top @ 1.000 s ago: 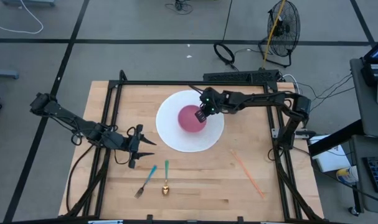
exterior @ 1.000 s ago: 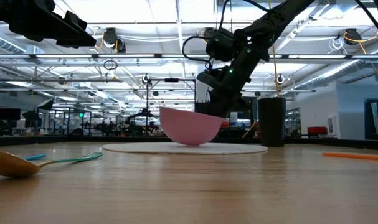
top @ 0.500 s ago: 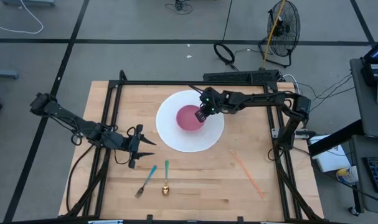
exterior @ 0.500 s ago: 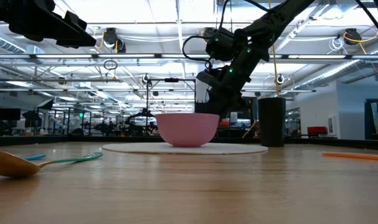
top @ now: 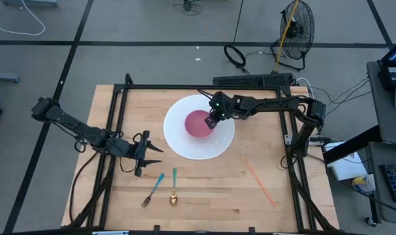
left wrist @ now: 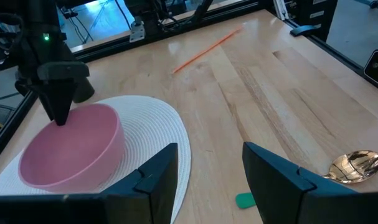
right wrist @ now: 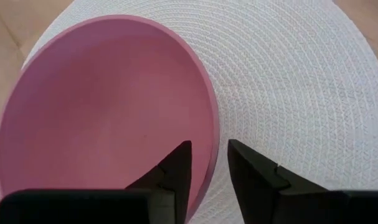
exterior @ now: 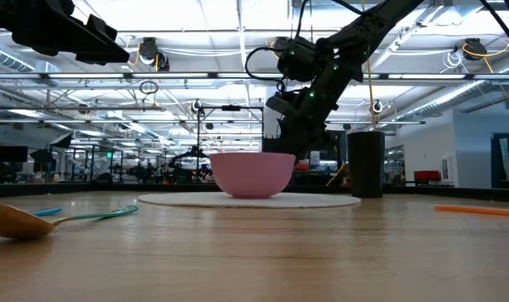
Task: Pick & Place Utensil
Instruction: Put the pink bowl on the white mat
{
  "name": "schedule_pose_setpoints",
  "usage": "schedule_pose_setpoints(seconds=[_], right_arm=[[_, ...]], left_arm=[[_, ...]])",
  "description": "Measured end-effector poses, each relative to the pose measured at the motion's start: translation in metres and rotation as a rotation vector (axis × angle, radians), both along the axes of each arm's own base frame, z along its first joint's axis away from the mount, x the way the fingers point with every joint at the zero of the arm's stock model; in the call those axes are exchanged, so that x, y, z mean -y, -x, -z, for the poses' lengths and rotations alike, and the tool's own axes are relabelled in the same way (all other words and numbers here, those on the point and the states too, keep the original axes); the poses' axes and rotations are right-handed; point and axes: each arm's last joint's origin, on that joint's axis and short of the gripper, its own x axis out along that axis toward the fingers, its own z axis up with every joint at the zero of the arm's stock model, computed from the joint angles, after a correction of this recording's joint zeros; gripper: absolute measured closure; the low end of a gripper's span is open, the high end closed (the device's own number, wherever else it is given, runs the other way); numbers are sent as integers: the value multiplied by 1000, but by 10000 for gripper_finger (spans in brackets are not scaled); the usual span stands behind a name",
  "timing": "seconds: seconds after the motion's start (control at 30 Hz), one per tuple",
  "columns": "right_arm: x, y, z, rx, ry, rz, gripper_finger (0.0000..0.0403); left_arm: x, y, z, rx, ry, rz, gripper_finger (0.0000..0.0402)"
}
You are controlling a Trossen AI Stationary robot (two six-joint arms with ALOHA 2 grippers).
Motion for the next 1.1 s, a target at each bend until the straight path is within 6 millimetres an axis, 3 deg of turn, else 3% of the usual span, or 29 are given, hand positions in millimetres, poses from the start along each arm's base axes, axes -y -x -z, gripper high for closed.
schedule_pose_setpoints(seconds=[0.37, 0.6, 0.87, 1.1], right_arm=[[-3, 7, -14, 4, 19, -20, 274], [-13, 17, -44, 60, 71, -71, 276], [-58, 39, -92, 154, 210, -291, 282], [-98, 78, -115, 254, 305, -439, 284]], left_arm=[[0, 0, 0, 0, 0, 0, 215], [0, 0, 0, 0, -2, -5, 215], [-3, -1, -2, 34, 0, -110, 215], [-21, -4, -6, 125, 76, -502, 215]])
